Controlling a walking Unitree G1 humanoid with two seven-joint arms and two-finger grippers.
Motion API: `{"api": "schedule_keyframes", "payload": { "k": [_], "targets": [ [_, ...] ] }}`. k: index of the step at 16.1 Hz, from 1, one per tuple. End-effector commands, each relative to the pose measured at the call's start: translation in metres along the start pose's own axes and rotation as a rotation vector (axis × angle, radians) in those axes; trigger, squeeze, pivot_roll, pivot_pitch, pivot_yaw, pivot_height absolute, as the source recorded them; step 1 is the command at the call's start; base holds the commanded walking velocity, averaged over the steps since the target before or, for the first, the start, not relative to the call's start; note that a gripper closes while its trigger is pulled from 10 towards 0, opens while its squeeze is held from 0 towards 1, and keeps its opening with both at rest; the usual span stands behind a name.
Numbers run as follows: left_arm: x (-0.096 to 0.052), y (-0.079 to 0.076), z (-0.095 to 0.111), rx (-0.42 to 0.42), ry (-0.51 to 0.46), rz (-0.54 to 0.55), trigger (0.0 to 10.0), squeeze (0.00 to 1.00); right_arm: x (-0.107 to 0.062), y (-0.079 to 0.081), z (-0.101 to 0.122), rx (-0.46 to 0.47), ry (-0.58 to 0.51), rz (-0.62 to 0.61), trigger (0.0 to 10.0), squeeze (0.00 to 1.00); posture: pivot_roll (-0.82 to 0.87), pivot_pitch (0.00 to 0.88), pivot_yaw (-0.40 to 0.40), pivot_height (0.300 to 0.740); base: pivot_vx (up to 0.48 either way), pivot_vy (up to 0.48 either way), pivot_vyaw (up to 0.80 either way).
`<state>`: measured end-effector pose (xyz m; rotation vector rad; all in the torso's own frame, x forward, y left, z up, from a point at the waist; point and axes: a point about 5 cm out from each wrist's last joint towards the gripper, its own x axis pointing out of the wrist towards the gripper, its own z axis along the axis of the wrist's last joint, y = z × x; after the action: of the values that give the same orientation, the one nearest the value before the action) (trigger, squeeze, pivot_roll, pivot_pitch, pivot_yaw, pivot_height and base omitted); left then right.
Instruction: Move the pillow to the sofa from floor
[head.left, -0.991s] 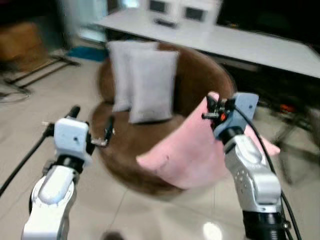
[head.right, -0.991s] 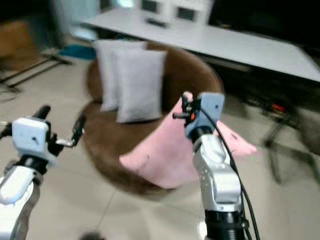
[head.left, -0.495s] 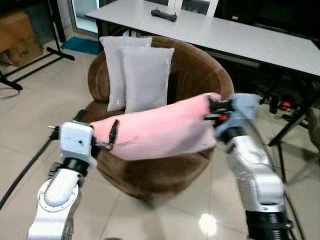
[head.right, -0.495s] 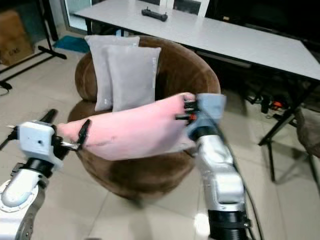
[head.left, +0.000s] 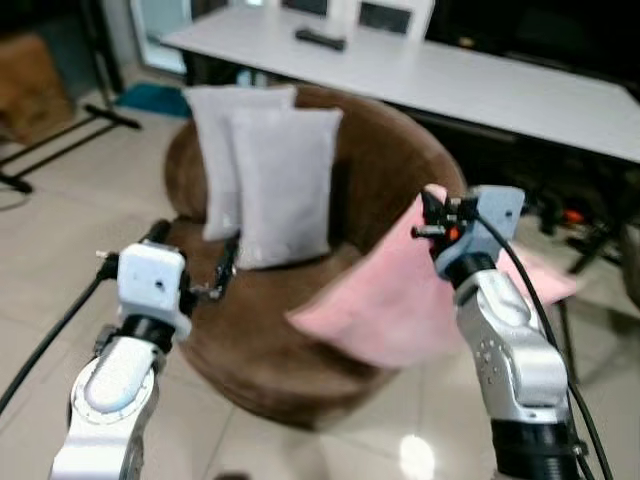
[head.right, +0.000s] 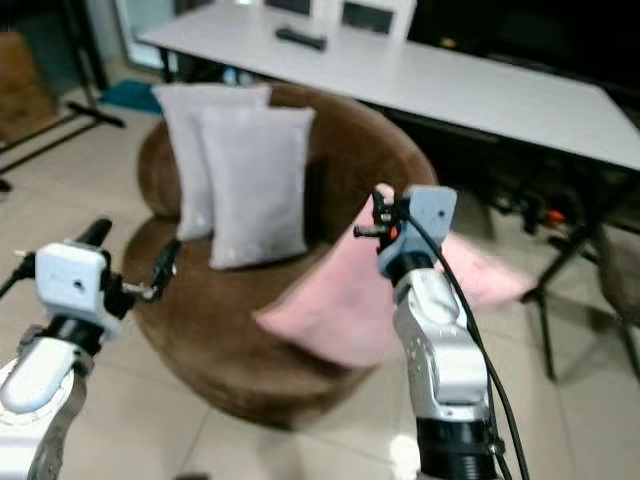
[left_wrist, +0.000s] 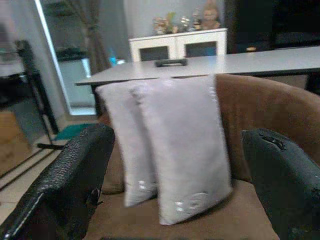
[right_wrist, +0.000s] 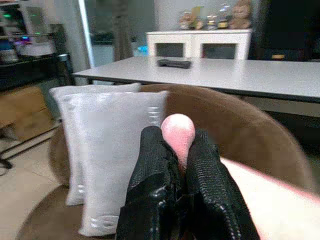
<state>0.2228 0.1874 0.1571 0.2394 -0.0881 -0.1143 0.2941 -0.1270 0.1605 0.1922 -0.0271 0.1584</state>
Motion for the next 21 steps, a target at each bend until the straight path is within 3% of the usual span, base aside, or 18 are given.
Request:
{"api": "schedule_keyframes", "payload": {
  "k": [1, 6, 12, 20, 21],
  "targets": [
    [0.001, -0.001, 0.002, -0.006, -0.009, -0.007, 10.0, 0.77, 0.003, 0.006, 0.016, -0.017, -0.071, 0.031, 10.0, 0.00, 0.16, 0.000, -0.121, 0.740, 0.307, 0.000, 0.00],
    [0.002, -0.002, 0.002, -0.008, -0.009, -0.007, 10.0, 0.77, 0.005, 0.009, 0.022, -0.012, -0.096, 0.053, 10.0, 0.00, 0.16, 0.000, -0.120, 0.740, 0.309, 0.000, 0.00],
    [0.002, -0.001, 0.002, -0.007, -0.007, -0.005, 10.0, 0.78, 0.009, 0.025, 0.037, 0.003, -0.133, 0.175, 10.0, 0.00, 0.16, 0.000, -0.122, 0.740, 0.309, 0.000, 0.00],
    [0.003, -0.001, 0.002, 0.003, -0.008, -0.014, 10.0, 0.77, 0.009, 0.023, 0.034, 0.000, -0.118, 0.165, 10.0, 0.00, 0.16, 0.000, -0.119, 0.740, 0.309, 0.000, 0.00],
    [0.003, -0.001, 0.002, 0.007, -0.008, -0.019, 10.0, 0.78, 0.009, 0.027, 0.034, -0.038, -0.123, 0.194, 10.0, 0.00, 0.16, 0.000, -0.115, 0.740, 0.307, 0.000, 0.00]
  ]
}}
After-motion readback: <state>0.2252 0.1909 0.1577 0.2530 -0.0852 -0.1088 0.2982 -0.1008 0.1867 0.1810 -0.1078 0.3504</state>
